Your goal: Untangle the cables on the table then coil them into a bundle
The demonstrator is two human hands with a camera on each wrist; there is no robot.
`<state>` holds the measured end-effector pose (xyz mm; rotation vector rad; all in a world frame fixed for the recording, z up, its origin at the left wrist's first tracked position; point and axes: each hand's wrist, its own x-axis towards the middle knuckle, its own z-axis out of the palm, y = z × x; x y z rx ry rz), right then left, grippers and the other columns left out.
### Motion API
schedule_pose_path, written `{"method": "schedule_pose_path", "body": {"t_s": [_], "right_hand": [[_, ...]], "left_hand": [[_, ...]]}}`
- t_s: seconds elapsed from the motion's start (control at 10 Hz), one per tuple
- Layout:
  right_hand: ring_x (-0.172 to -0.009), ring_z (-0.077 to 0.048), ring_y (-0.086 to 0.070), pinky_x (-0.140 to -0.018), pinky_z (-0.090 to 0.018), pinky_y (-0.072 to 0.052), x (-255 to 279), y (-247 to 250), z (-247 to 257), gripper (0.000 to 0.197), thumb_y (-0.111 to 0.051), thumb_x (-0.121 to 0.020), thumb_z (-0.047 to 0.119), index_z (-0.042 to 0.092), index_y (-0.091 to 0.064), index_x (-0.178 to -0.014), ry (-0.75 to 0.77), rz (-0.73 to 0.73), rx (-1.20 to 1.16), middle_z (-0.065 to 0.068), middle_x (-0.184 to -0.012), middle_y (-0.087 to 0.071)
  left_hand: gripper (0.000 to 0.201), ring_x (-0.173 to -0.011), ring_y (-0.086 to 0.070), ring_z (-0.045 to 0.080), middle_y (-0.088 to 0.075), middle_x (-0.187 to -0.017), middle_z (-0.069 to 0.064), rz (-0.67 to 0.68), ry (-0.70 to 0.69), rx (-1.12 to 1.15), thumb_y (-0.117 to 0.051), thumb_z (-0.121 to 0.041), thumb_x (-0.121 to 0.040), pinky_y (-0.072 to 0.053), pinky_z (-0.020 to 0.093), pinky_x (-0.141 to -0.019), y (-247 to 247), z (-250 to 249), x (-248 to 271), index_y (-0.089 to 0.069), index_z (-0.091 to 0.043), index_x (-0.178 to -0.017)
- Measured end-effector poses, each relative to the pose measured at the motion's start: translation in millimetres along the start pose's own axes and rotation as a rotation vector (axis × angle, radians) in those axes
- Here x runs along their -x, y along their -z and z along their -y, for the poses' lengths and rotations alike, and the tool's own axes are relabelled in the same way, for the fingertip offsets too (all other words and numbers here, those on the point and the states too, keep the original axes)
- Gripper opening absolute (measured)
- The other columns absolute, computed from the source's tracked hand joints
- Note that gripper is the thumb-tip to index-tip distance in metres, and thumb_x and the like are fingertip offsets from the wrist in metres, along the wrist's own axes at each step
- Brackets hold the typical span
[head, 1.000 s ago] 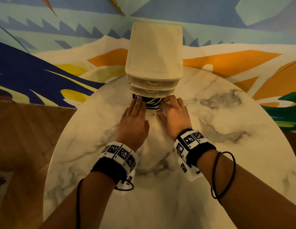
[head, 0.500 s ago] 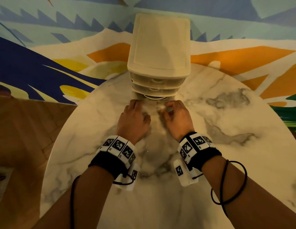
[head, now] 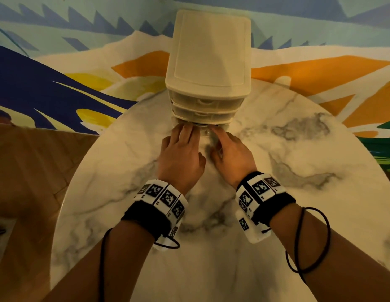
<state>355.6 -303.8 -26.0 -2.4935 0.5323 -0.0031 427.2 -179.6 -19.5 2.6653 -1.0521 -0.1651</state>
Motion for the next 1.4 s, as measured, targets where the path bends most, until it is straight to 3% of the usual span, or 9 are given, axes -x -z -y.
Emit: {"method": "schedule_pose_path", "body": {"t_s": [0.3,0.6,0.8,0.9,1.0,1.1,1.2,1.3,1.4], "right_hand": [[-0.091,-0.035,-0.060,-0.068,-0.034,-0.042,5,-7,7,0.069,-0.049,-0.090,0.025,0.037,-0.013,-0.148,-0.111,0.069,0.013,-0.013,-0.102,-0.064],[-0.103,-0.039,-0.057,-0.083,-0.041,-0.048,-7,-4,9,0.068,-0.051,-0.089,0.025,0.034,-0.018,-0.148,-0.195,0.137,-0.053,-0.019,-0.110,-0.064],[-0.096,-0.038,-0.060,-0.078,-0.040,-0.048,-11,11,15,0.052,-0.050,-0.089,0.031,0.033,-0.035,-0.139,-0.165,0.136,0.148,-0.017,-0.105,-0.065],[-0.078,-0.027,-0.063,-0.069,-0.039,-0.052,8,11,11,0.034,-0.054,-0.086,0.022,0.025,-0.058,-0.119,-0.074,-0.127,-0.013,-0.006,-0.089,-0.069],[-0.078,-0.019,-0.062,-0.076,-0.037,-0.052,11,-1,2,0.019,-0.057,-0.083,0.014,0.017,-0.066,-0.100,-0.176,-0.198,-0.264,0.000,-0.092,-0.069],[-0.090,-0.024,-0.064,-0.087,-0.042,-0.052,-1,-13,-4,0.028,-0.059,-0.084,0.020,0.017,-0.060,-0.112,-0.351,-0.088,-0.502,-0.004,-0.103,-0.068],[-0.096,-0.029,-0.065,-0.087,-0.049,-0.053,-15,-18,-6,0.042,-0.053,-0.074,0.040,0.022,-0.052,-0.112,-0.383,-0.027,-0.594,-0.010,-0.109,-0.066],[-0.099,-0.032,-0.064,-0.088,-0.051,-0.053,-24,-22,-10,0.045,-0.050,-0.065,0.047,0.029,-0.048,-0.106,-0.405,-0.025,-0.638,-0.012,-0.111,-0.065],[-0.094,-0.035,-0.064,-0.084,-0.053,-0.053,-24,-21,-20,0.036,-0.049,-0.075,0.032,0.025,-0.051,-0.111,-0.407,-0.050,-0.673,-0.005,-0.105,-0.064]], "left_hand": [[0.059,-0.128,-0.034,0.025,-0.039,-0.139,0.004,0.070,-0.016,-0.037,-0.061,-0.026,-0.074,-0.041,0.040,-0.087,7,2,-2,-0.042,-0.013,-0.128],[0.067,-0.138,-0.021,0.023,-0.032,-0.148,0.001,0.102,0.029,0.011,-0.059,-0.030,-0.077,-0.033,0.041,-0.098,6,1,1,-0.033,-0.016,-0.137],[0.044,-0.121,-0.041,0.027,-0.051,-0.128,0.007,0.025,-0.013,0.056,-0.059,-0.022,-0.080,-0.040,0.039,-0.084,14,8,-6,-0.049,-0.011,-0.121],[0.027,-0.096,-0.055,0.030,-0.058,-0.106,0.013,-0.201,0.041,0.228,-0.061,-0.010,-0.078,-0.044,0.035,-0.068,13,11,0,-0.057,-0.005,-0.104],[0.029,-0.103,-0.056,0.028,-0.057,-0.114,0.011,-0.204,0.276,0.442,-0.059,-0.011,-0.084,-0.044,0.031,-0.077,2,17,9,-0.058,-0.007,-0.113],[0.051,-0.124,-0.044,0.023,-0.044,-0.139,0.008,-0.052,0.404,0.665,-0.054,-0.015,-0.089,-0.041,0.036,-0.101,-4,20,3,-0.041,-0.011,-0.138],[0.055,-0.129,-0.039,0.020,-0.038,-0.146,0.004,0.024,0.352,0.760,-0.051,-0.014,-0.091,-0.033,0.032,-0.107,4,18,-11,-0.033,-0.016,-0.143],[0.055,-0.121,-0.044,0.016,-0.037,-0.146,0.001,0.078,0.280,0.720,-0.048,-0.011,-0.093,-0.031,0.020,-0.096,9,21,-18,-0.033,-0.019,-0.145],[0.049,-0.121,-0.045,0.018,-0.041,-0.143,0.003,0.097,0.367,0.727,-0.048,-0.014,-0.094,-0.031,0.021,-0.096,13,26,-14,-0.037,-0.016,-0.142]]}}
